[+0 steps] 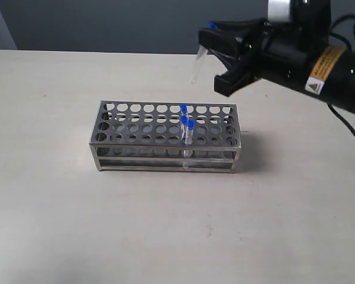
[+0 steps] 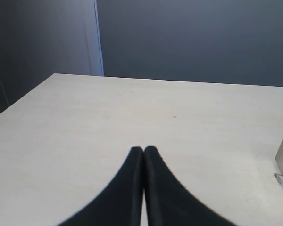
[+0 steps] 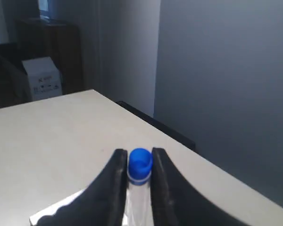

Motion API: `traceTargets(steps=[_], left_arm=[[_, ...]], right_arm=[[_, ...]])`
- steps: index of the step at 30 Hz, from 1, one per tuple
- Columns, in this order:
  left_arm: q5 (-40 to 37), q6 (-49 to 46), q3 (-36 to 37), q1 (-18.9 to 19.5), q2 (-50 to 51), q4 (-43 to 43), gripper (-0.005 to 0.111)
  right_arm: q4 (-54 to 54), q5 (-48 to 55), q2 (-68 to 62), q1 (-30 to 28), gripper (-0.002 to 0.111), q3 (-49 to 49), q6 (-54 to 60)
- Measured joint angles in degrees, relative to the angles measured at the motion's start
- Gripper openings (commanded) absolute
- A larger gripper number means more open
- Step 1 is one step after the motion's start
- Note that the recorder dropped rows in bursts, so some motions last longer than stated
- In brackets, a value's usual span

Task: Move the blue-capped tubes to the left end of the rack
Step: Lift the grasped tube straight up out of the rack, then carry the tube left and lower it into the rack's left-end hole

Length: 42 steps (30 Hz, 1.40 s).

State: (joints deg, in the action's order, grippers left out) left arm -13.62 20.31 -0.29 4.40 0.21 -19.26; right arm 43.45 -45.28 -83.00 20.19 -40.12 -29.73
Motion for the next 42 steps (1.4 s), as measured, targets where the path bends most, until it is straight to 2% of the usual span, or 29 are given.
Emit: traceTargets(steps=[2, 5, 15, 33, 42], left_arm=[[0.00, 0.00, 0.00, 0.00, 0.00, 0.00, 0.000], [0.00, 0.00, 0.00, 0.00, 0.00, 0.00, 0.000], [0.00, 0.00, 0.00, 0.00, 0.00, 0.00, 0.000], [0.00, 0.00, 0.00, 0.00, 0.00, 0.00, 0.000], [0.00, 0.00, 0.00, 0.00, 0.00, 0.00, 0.000]], right_arm=[[7.67, 0.40, -2.49, 0.59, 0.000, -7.01, -7.90], [13.18, 2.07, -6.81, 2.58, 0.000, -14.28, -12.83], [18.18, 7.56, -22.96, 11.66, 0.000, -29.61, -15.71], [18.18, 9.09, -35.79, 14.19, 0.000, -39.47, -16.31], [17.91, 12.26, -38.30, 14.29, 0.000, -40.40, -16.31]])
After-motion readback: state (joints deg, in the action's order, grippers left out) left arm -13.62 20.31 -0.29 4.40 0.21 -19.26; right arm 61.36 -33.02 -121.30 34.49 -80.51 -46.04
